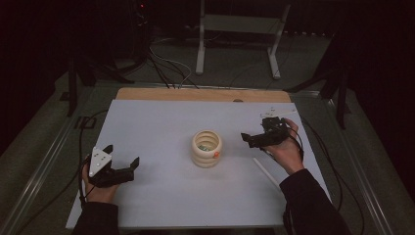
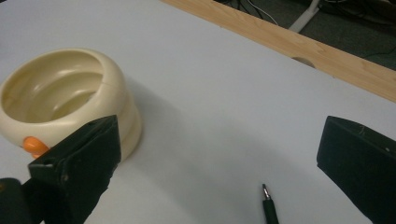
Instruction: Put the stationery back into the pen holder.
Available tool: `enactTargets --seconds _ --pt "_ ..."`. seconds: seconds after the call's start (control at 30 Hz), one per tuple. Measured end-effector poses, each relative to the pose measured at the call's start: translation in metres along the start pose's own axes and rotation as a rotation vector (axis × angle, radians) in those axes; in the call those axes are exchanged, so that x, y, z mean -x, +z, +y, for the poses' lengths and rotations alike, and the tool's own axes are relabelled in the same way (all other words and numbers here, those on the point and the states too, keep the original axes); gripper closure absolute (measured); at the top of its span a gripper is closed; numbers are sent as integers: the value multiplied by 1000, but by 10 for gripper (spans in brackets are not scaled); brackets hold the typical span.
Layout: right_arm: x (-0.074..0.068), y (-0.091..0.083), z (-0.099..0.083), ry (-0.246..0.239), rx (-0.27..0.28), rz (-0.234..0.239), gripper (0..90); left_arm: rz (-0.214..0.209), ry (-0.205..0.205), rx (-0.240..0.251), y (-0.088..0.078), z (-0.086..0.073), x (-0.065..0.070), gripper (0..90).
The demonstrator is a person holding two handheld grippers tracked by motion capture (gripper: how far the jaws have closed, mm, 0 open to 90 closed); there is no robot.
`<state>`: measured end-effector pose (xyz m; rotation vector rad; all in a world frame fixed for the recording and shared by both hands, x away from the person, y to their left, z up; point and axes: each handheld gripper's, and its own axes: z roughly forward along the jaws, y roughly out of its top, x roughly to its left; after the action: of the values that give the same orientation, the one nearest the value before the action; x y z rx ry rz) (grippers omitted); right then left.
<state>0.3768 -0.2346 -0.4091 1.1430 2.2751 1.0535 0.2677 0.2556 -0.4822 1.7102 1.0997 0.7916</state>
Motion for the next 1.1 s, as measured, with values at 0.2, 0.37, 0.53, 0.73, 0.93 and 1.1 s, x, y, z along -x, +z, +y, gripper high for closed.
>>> enactTargets --seconds 0.2,0.37,0.53,0.73,0.93,1.1 --pt "8 -1 -3 10 -3 -10 0 1 -2 0 0 0 0 1" --pt "15 -1 -6 20 -9 -23 0 1 -1 -2 0 0 0 1" --pt "21 0 -9 24 -19 -32 0 0 -3 -1 0 -1 0 1" --pt "29 4 -13 29 -33 -41 0 -2 -9 -5 0 -2 -1 1" --pt "34 10 -15 33 -48 -44 0 0 -11 -1 -1 -3 -3 1" --pt "38 16 -17 29 -59 -47 0 4 -16 -1 -1 -4 -5 1"
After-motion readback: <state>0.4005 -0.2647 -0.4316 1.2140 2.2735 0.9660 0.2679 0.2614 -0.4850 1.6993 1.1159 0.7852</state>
